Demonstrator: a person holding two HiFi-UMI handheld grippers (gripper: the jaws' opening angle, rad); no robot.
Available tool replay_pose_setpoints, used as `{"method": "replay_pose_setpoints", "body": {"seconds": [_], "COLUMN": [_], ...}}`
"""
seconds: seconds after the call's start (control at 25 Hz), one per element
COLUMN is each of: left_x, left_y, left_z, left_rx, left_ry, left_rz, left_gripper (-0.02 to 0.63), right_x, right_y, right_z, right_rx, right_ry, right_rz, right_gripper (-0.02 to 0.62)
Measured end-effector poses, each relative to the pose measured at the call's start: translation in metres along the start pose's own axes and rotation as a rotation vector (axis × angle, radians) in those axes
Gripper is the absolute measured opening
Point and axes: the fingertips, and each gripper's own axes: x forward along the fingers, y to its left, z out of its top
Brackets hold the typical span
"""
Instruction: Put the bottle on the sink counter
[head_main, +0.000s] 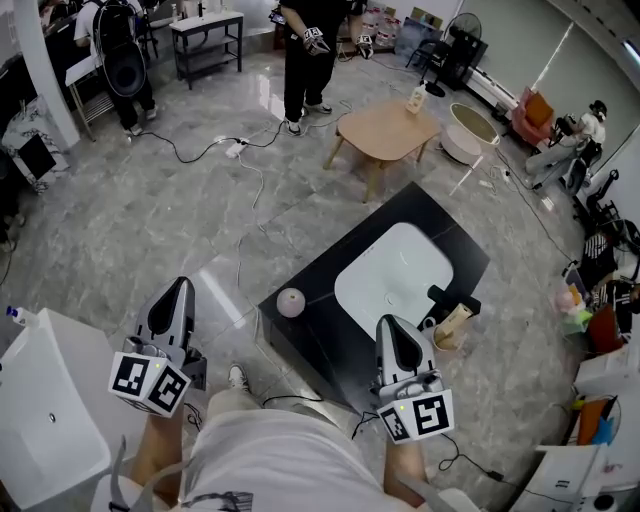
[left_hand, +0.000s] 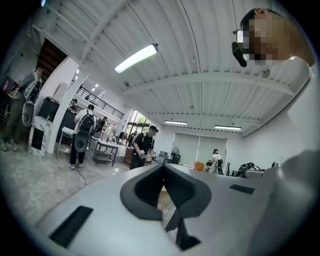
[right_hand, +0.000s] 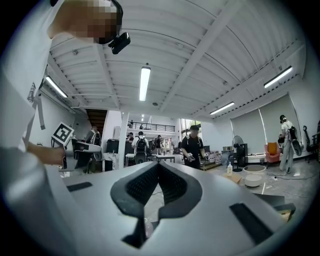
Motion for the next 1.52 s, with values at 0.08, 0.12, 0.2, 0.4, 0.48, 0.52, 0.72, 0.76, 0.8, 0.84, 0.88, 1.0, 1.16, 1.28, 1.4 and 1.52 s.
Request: {"method": "replay_pose_setpoints", "body": {"seconds": [0.08,0.12,0.2,0.4,0.48,0.52,0.72,0.76,0.8,0.84,0.88,1.0,1.16,1.28,1.4,1.52], "left_x": [-0.007,-0.011,-0.018,-0.03,-0.033,-0.035,-0.047,-0.049,-0.051,-0.053,-0.055,-0.06,-0.063,-0.066,-0.069,-0.069], "left_y": [0.0,-0.001,-0.001,-0.003,-0.006,-0.007,-0.012,-0.013,-0.014,-0.015,-0.016,-0.018,-0.02,-0.019,-0.019,-0.02], "left_z": [-0.004,-0.006,-0.009,-0.009,-0.011,-0.013,-0.012,-0.013,-0.014,-0.015,-0.016,-0.017,-0.016,-0.014,-0.012,-0.011], "left_rx": [-0.012,-0.018,-0.03,-0.055,-0.055,-0.057,-0.062,-0.062,-0.063,-0.063,-0.065,-0.069,-0.063,-0.062,-0.062,-0.054], "left_ry": [0.003,0.003,0.003,0.002,0.003,0.002,-0.007,-0.009,-0.01,-0.011,-0.011,-0.012,-0.016,-0.018,-0.017,-0.015], "left_rz": [0.005,0.006,0.009,0.011,0.009,0.009,0.006,0.006,0.008,0.009,0.011,0.013,0.013,0.015,0.016,0.016], "left_gripper": [0.014,0.014,0.014,0.014,0.014,0.014,0.014,0.014,0.014,0.013,0.013,0.013,0.014,0.014,0.013,0.012], "right_x": [-0.001,-0.002,-0.003,-0.01,-0.013,-0.015,-0.025,-0.028,-0.03,-0.032,-0.034,-0.038,-0.039,-0.039,-0.04,-0.043], "right_y": [0.003,0.004,0.005,0.008,0.01,0.011,0.017,0.018,0.018,0.018,0.019,0.02,0.021,0.023,0.026,0.023], "right_z": [-0.003,-0.005,-0.009,-0.008,-0.009,-0.009,-0.008,-0.009,-0.01,-0.011,-0.012,-0.013,-0.012,-0.011,-0.011,-0.009], "right_rx": [0.003,0.004,0.005,0.004,0.002,0.0,-0.008,-0.009,-0.01,-0.011,-0.012,-0.012,-0.01,-0.006,-0.019,-0.036], "right_ry": [0.009,0.014,0.022,0.027,0.03,0.03,0.036,0.036,0.036,0.037,0.038,0.041,0.035,0.031,0.033,0.024], "right_rz": [0.004,0.004,0.002,0.002,0.005,0.007,0.014,0.015,0.016,0.017,0.018,0.021,0.024,0.029,0.019,-0.011], "right_gripper": [0.011,0.011,0.011,0.011,0.011,0.011,0.011,0.011,0.011,0.011,0.011,0.011,0.011,0.011,0.011,0.011]}}
